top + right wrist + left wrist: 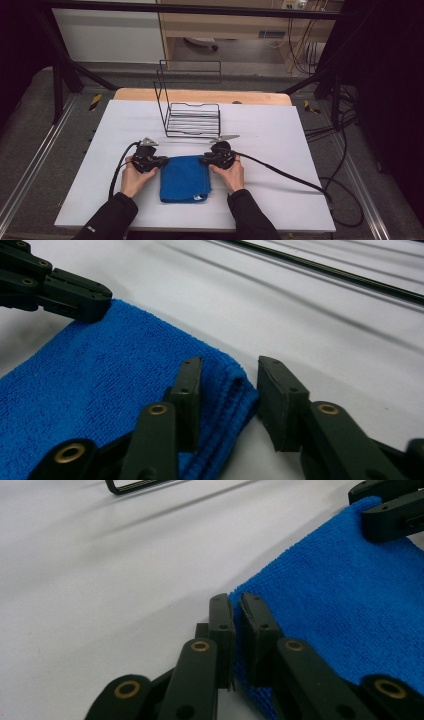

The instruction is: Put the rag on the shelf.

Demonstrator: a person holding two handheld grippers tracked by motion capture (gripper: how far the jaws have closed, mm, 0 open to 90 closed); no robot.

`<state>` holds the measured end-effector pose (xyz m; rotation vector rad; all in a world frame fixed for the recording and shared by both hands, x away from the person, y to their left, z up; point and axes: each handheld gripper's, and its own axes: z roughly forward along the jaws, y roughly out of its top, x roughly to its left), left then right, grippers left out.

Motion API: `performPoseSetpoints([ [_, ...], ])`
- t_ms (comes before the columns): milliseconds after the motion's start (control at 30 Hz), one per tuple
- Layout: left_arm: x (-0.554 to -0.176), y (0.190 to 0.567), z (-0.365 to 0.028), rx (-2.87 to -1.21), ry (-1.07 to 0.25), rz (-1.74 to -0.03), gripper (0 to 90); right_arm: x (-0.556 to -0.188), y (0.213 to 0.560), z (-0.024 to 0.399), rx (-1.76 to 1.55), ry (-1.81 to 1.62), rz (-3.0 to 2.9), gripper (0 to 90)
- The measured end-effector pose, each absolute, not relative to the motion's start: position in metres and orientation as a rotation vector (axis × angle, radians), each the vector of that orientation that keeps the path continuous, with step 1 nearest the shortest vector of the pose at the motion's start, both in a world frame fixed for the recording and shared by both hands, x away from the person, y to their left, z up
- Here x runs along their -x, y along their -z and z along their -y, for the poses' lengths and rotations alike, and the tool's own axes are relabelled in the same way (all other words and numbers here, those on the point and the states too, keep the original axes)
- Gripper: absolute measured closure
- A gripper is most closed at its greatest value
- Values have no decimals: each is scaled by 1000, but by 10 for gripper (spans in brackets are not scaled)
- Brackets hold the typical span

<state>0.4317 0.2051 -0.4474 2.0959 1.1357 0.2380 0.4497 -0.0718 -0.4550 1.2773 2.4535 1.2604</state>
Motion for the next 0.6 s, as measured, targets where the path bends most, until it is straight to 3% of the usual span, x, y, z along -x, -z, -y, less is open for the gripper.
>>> performPoseSetpoints([
  [300, -431, 448, -206, -2087, -230, -1134, 836, -451, 454, 69, -1358, -1259, -2505, 819],
  [600, -430, 444, -211, -2049, -203, -1133, 861, -449, 448, 71, -1363, -1274, -2507, 836],
])
